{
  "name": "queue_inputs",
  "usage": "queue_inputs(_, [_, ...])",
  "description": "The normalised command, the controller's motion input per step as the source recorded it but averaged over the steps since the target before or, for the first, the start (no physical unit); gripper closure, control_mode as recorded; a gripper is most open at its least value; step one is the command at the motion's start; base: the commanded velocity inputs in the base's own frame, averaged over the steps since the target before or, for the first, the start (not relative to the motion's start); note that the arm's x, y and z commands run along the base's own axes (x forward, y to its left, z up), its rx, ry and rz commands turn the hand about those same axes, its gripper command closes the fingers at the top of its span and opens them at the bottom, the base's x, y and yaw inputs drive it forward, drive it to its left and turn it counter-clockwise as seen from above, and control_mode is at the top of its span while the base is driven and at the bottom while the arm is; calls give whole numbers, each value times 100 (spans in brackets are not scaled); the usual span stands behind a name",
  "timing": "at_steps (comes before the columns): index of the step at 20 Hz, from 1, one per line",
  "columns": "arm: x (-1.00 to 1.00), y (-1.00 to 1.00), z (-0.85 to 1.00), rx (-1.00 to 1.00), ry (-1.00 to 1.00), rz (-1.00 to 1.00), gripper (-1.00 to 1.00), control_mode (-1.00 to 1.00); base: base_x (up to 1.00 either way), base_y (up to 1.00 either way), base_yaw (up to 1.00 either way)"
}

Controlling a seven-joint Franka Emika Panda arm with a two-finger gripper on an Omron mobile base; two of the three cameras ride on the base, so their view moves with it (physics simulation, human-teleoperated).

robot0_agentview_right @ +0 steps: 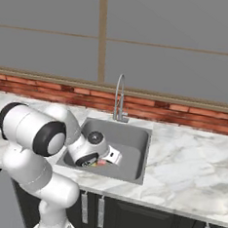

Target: Pick up the bar soap and sponge from the sink, and place them back in the cabinet, and close the cabinet doors.

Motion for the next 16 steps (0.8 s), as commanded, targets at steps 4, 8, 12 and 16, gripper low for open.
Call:
queue_inputs(4, [1,0,80,0,12,0,100,-100,0,0,0])
queue_inputs(8, [7,0,82,0,15,0,100,-100,0,0,0])
queue_inputs(12, [2,0,80,0,18,0,100,-100,0,0,0])
queue_inputs(16, [0,0,76,0,19,0,100,-100,0,0,0])
